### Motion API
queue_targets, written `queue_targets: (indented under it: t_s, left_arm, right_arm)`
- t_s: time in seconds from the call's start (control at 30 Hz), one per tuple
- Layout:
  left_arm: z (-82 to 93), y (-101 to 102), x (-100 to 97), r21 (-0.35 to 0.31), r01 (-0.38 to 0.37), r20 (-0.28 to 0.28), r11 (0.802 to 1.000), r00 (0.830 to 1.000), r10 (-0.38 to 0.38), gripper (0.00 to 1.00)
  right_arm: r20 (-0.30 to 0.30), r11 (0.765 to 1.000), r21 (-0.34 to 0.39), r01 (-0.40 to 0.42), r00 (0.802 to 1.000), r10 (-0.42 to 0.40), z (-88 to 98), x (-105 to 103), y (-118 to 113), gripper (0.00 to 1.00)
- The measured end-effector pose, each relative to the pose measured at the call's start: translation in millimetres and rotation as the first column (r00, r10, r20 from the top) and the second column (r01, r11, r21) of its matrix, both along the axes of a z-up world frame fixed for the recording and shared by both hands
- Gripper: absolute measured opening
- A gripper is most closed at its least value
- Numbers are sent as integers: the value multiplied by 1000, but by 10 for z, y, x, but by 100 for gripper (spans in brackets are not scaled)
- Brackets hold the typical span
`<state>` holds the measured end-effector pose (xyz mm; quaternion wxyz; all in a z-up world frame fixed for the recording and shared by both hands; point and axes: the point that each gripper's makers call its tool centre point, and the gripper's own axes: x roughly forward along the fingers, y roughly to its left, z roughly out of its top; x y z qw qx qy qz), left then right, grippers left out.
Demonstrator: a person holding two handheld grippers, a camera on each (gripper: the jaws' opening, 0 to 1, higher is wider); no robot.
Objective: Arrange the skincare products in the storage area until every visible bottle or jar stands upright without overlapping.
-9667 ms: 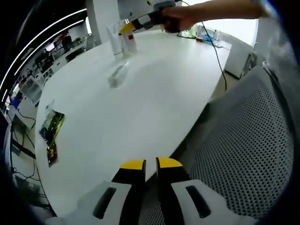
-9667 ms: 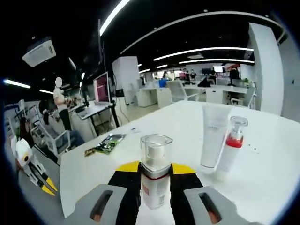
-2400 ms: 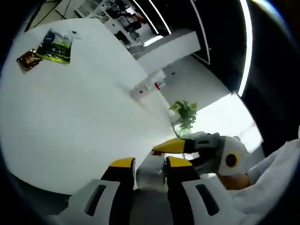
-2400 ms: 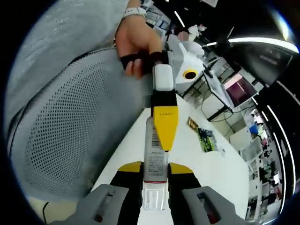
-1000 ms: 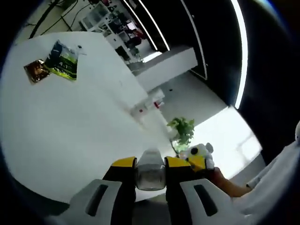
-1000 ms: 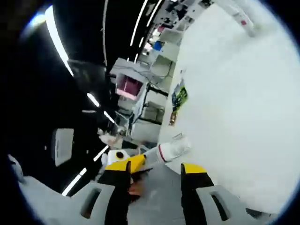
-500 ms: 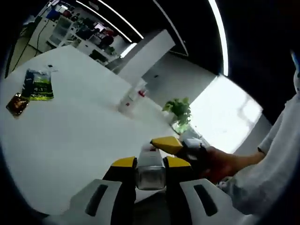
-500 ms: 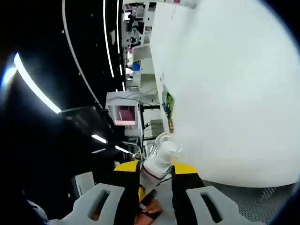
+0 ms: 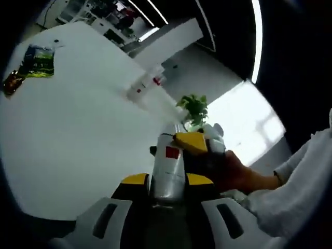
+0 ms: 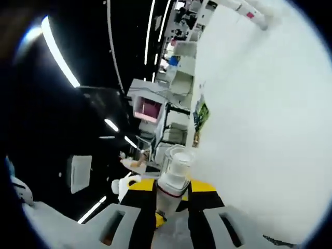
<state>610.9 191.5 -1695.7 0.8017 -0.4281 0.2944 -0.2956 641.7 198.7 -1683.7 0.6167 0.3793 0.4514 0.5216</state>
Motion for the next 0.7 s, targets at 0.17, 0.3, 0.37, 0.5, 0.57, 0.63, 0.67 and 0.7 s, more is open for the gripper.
queue_targets:
  t_s: [0.17, 0.3, 0.37, 0.5, 0.57, 0.63, 0.67, 0.7]
  left_arm:
    - [117, -123, -79, -152, 69, -19, 986, 997, -73, 23]
    - [214, -232, -155, -247, 127, -23, 961, 990, -137, 23]
    - [259, -265, -187, -277, 153, -10, 948, 987, -162, 22]
    - [383, -344, -266, -370, 196, -11, 908, 977, -215, 21]
    - [374, -368, -289, -380, 212, -17, 900, 972, -236, 21]
    - [392, -404, -328, -382, 238, -6, 893, 965, -260, 20]
    - [386, -393, -328, -371, 238, -2, 897, 966, -257, 20]
    - [387, -369, -312, -368, 225, 0, 902, 970, -241, 20]
  right_arm:
    - [121, 990, 40, -132, 985, 127, 181, -68, -20, 17]
    - [160, 967, 80, -244, 960, 229, 286, -149, -74, 17]
    - [173, 957, 92, -275, 951, 257, 322, -159, -109, 17]
    - [174, 933, 130, -335, 934, 311, 418, -250, -138, 17]
    - [174, 923, 133, -361, 925, 336, 432, -292, -137, 17]
    - [172, 918, 133, -374, 921, 350, 429, -319, -118, 17]
    - [173, 920, 127, -371, 922, 348, 417, -315, -112, 18]
    - [165, 928, 114, -356, 928, 335, 392, -285, -103, 18]
